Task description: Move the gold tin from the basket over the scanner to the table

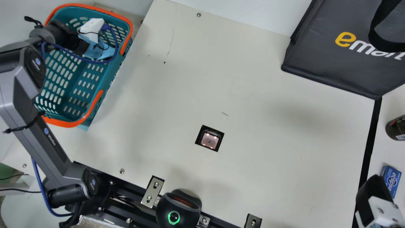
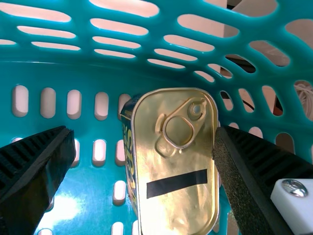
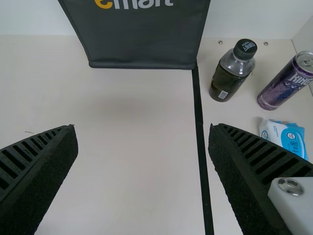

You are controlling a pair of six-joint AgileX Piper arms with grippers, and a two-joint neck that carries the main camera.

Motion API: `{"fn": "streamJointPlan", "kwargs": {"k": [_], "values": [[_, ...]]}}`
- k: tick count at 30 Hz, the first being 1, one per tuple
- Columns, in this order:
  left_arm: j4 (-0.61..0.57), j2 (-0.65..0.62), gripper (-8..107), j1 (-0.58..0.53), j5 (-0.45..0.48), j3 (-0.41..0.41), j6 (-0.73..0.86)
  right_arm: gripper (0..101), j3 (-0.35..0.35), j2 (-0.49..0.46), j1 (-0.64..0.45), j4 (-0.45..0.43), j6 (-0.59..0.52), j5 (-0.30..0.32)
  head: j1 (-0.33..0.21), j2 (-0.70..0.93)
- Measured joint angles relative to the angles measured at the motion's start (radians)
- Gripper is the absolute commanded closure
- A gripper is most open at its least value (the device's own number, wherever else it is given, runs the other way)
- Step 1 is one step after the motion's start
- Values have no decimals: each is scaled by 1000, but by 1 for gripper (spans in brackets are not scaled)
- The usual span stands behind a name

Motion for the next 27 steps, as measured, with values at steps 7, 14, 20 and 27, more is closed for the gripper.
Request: {"fn": "streamJointPlan", "kwargs": {"k": [7, 14, 20, 27], "values": [[11, -36, 9, 29, -68, 31, -3, 6, 0, 0, 0, 0, 0, 0, 0, -2], [-8, -76, 9, 68, -96, 57, 27, 6, 0, 0, 0, 0, 0, 0, 0, 0], [-22, -92, 9, 74, -96, 69, 27, 6, 0, 0, 0, 0, 0, 0, -2, 0], [-7, -111, 9, 32, -128, 95, -6, 6, 0, 0, 0, 0, 0, 0, -2, 0]]}}
